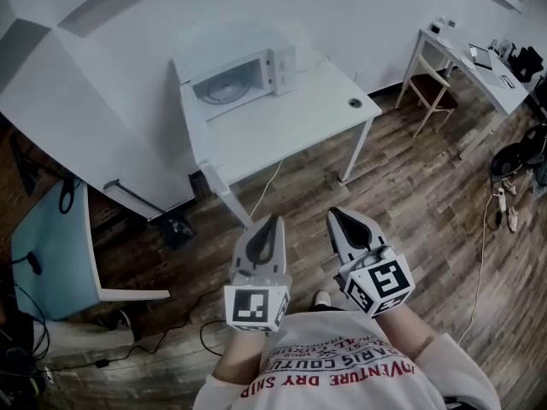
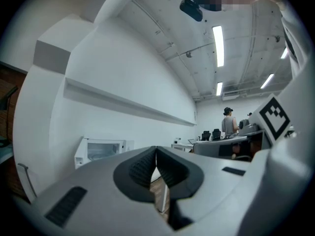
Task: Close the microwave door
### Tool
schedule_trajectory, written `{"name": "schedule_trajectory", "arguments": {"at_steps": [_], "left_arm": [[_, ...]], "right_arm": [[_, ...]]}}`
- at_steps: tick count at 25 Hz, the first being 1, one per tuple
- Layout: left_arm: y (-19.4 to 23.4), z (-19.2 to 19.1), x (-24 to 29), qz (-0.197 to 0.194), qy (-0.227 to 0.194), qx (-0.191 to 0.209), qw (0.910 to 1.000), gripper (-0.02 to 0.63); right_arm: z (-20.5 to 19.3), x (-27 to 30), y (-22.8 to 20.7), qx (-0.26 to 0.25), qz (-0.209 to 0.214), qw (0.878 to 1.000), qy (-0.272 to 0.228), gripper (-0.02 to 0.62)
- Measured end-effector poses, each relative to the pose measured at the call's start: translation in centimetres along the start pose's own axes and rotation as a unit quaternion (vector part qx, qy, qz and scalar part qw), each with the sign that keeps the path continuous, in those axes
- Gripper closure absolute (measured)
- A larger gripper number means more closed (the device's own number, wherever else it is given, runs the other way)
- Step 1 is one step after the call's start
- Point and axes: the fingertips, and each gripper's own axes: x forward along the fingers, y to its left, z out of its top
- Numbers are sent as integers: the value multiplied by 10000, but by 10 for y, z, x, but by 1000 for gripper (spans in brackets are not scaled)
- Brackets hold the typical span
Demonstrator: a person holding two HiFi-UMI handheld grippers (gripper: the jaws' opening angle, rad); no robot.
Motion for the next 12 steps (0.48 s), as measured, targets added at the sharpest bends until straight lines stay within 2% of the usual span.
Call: {"name": "schedule_trajectory", "arguments": {"at_steps": [3, 7, 12], "left_arm": [[-9, -5, 34, 220, 65, -89, 9997, 600], [-16, -14, 70, 256, 222, -75, 9994, 600], [-11, -13, 118, 267, 247, 231, 9991, 600]], "right_arm": [[0, 8, -44, 52, 42, 9999, 81, 583], [-7, 24, -88, 283, 73, 9995, 147, 583], [-5, 57, -123, 324, 111, 9993, 123, 583]]}}
